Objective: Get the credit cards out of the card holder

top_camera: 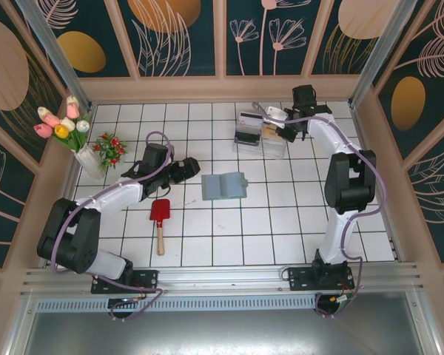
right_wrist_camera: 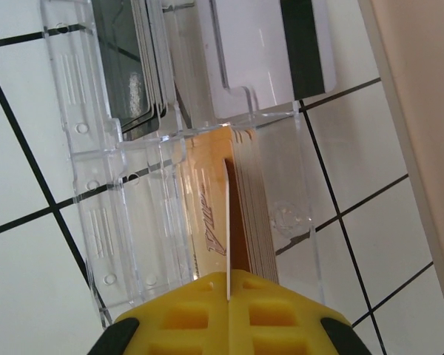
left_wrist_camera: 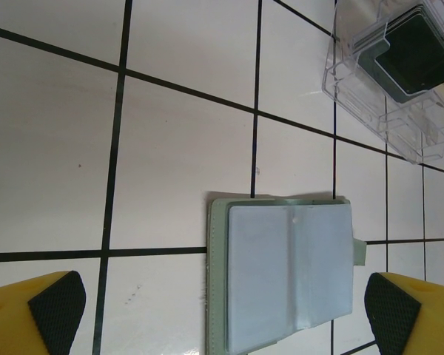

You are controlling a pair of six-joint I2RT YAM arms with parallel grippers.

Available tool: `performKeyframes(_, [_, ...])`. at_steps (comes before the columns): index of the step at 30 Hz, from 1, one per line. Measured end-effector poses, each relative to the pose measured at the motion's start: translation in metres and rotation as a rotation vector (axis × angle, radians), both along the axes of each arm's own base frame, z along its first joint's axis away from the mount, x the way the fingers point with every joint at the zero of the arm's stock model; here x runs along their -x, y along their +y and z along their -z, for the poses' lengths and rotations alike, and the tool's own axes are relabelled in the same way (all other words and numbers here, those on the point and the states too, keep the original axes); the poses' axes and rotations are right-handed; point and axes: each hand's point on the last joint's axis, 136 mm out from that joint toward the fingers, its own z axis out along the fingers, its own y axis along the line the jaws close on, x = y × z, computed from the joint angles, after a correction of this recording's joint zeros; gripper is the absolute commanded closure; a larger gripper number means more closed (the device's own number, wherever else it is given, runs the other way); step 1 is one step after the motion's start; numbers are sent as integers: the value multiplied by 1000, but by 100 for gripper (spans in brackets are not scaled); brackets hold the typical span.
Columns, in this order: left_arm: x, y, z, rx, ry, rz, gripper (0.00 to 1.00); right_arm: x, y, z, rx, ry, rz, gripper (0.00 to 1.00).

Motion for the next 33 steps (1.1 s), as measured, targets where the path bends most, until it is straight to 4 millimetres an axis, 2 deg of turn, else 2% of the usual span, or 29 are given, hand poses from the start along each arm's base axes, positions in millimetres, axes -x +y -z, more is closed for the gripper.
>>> performKeyframes(7, [1,0,5,-4,14,1,2,-4,4,5,61,-5,-33,100])
performKeyframes(15, [2,-1,8,-3,26,6,2,-6,10,21,107,17,-59,100])
performKeyframes(33, [4,-3,14,0,46,20,2,0,20,22,128,77,-102,100])
